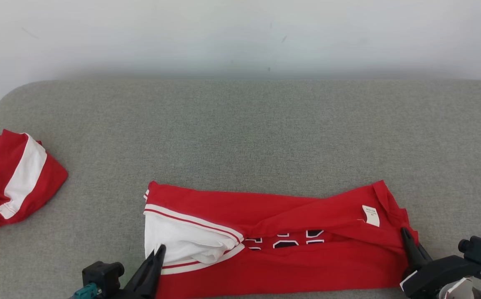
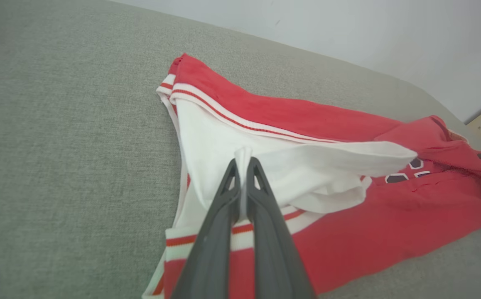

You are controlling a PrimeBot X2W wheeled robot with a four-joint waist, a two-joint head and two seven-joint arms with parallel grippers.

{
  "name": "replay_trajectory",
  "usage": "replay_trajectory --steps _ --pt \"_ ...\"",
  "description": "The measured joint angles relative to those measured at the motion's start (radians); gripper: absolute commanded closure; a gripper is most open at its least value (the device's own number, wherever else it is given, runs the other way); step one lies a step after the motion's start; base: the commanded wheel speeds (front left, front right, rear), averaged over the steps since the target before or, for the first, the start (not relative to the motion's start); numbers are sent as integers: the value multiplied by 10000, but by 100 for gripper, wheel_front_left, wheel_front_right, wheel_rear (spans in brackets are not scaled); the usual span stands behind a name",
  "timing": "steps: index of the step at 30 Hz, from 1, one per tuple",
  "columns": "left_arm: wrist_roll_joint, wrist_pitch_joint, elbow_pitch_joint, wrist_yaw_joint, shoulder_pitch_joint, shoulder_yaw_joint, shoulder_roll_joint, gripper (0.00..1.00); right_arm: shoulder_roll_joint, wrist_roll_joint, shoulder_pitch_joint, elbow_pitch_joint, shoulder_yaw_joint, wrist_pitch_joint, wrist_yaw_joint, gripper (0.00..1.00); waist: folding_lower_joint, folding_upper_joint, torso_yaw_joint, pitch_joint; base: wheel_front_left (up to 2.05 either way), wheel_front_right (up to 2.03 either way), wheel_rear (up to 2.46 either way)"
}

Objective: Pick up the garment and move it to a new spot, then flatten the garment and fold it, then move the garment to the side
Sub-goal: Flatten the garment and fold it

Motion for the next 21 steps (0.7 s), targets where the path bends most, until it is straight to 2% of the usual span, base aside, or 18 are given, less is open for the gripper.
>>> replay_trajectory --steps 1,2,3,8,12,17,21 --pt "86 0 84 -19 10 56 -46 59 52 -115 63 -31 -79 40 0 4 0 0 -10 -19 0 0 0" --pt "221 0 92 -59 26 153 -94 8 100 -199 124 -82 -165 52 0 0 0 0 -14 -39 0 0 0" --pt "355 -2 21 -21 60 370 -169 0 132 -278 180 -161 -257 65 0 0 0 0 -13 -63 0 0 0" --pt "1390 -2 -792 199 535 1714 -393 0 163 -497 488 -871 -813 -35 2 0 0 0 30 -257 0 0 0" --pt "2535 0 -1712 566 1047 3177 -583 0 -13 -1154 638 -926 -1103 424 0 0 0 0 83 -447 0 0 0" --pt "4289 -2 -2648 972 1654 4445 -874 0 67 -1898 81 -359 -1129 1191 0 0 0 0 162 -561 0 0 0" --pt "4690 -2 -2859 863 2010 5122 -1281 0 75 -2525 -441 477 -995 1565 0 0 0 2 289 -583 0 0 0"
